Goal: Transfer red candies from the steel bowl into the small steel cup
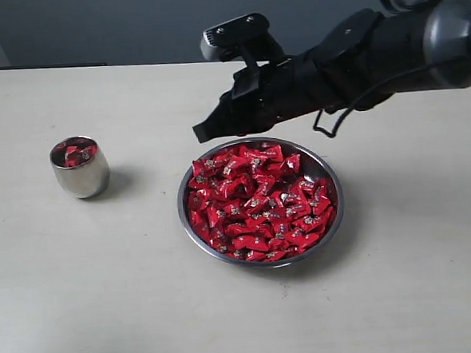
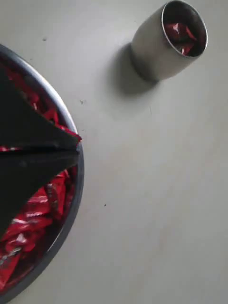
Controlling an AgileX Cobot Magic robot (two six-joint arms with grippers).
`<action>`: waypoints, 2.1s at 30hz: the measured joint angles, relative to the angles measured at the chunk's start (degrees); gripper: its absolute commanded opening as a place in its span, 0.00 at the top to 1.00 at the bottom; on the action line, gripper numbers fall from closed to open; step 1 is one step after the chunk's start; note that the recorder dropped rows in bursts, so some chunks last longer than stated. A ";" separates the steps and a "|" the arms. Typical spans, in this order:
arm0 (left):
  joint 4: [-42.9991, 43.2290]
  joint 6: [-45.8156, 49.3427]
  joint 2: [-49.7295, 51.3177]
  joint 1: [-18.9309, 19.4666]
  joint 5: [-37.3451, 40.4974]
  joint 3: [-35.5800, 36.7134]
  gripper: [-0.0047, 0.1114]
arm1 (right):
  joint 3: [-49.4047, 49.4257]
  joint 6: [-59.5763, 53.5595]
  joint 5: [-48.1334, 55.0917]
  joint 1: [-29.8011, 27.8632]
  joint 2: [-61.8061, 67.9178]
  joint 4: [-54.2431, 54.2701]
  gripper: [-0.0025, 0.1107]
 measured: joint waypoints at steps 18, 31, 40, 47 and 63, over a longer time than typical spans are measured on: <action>0.00 0.00 0.00 0.00 0.00 0.00 0.96 | 20.87 -10.20 -6.70 -0.29 -11.09 11.37 0.98; 0.00 0.00 0.00 0.00 0.00 0.00 0.96 | 20.40 -10.37 -6.10 -0.29 -7.99 12.80 0.98; 0.00 0.00 0.00 0.00 0.00 0.00 0.96 | 16.93 -6.19 -4.46 -0.29 -1.52 12.93 0.98; 0.00 0.00 0.00 0.00 0.00 0.00 0.96 | 16.93 -1.53 -4.37 -0.29 -1.41 12.81 0.98; 0.00 0.00 0.00 0.00 0.00 0.00 0.96 | 15.77 4.46 -5.29 -0.29 -2.30 5.99 0.98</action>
